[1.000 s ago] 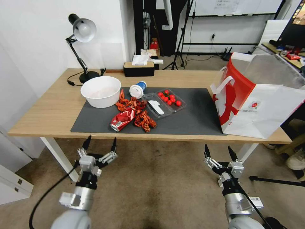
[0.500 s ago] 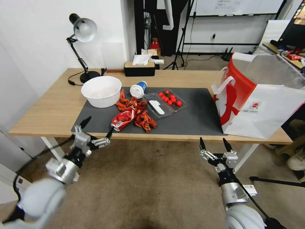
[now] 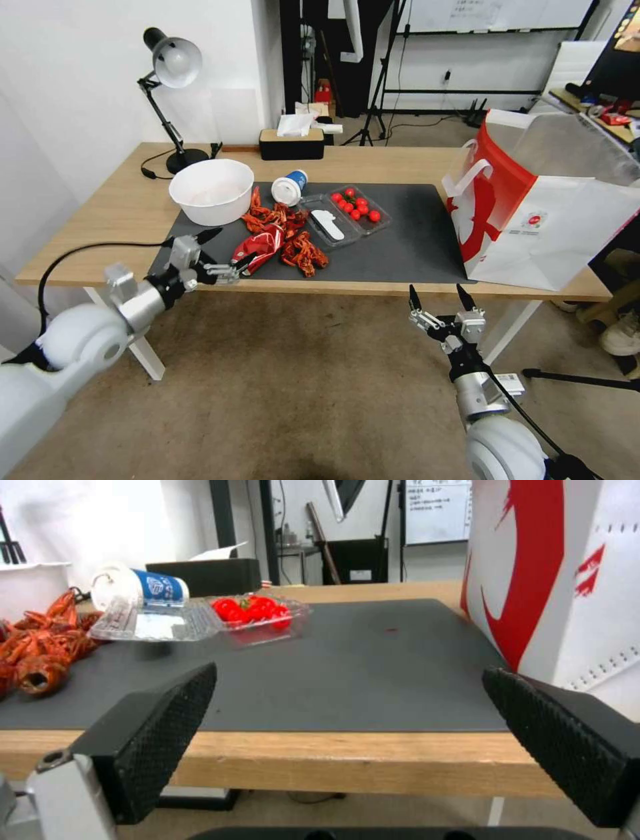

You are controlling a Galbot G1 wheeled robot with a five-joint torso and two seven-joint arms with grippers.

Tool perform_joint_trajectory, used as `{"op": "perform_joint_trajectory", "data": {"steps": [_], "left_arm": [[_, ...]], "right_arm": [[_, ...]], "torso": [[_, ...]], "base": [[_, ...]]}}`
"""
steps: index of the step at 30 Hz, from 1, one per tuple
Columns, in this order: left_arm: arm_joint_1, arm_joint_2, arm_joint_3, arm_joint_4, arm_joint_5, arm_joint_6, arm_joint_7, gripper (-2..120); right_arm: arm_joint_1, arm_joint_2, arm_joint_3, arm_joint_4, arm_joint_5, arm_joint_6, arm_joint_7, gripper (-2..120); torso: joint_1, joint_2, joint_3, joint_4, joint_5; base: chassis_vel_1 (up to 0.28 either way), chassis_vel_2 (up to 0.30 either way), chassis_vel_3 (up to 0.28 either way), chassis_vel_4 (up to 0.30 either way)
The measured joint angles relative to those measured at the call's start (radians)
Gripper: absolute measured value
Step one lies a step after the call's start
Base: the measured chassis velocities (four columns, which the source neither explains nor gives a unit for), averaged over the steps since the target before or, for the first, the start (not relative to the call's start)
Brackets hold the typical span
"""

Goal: Pick up the trash from the table and place it into the takeout bag.

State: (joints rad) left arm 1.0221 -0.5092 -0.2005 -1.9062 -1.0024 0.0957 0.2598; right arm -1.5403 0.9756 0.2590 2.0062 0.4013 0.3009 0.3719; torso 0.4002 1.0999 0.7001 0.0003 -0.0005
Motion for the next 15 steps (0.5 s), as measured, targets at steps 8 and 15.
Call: {"op": "perform_joint_trajectory", "data": {"steps": [8, 15], "left_arm": [[-0.282, -0.012, 0.228, 0.088, -0.009, 0.148, -0.047, 100], [-0.400, -0.028, 0.350, 0.126, 0.040, 0.288, -0.083, 100]], "right_arm": [[-0.024, 0.007, 0.005, 0.028, -0.021, -0.015, 0.017, 100], [-0.034, 0.006, 0.017, 0.034, -0.029, -0.027, 0.032, 100]], "torso": [[0.000, 0.000, 0.000, -0.0007, 0.0005], [0.000, 0.000, 0.000, -0.0003, 0.0004]], "base": [[0.000, 0.000, 0.000, 0.000], [0.000, 0.000, 0.000, 0.000]]}}
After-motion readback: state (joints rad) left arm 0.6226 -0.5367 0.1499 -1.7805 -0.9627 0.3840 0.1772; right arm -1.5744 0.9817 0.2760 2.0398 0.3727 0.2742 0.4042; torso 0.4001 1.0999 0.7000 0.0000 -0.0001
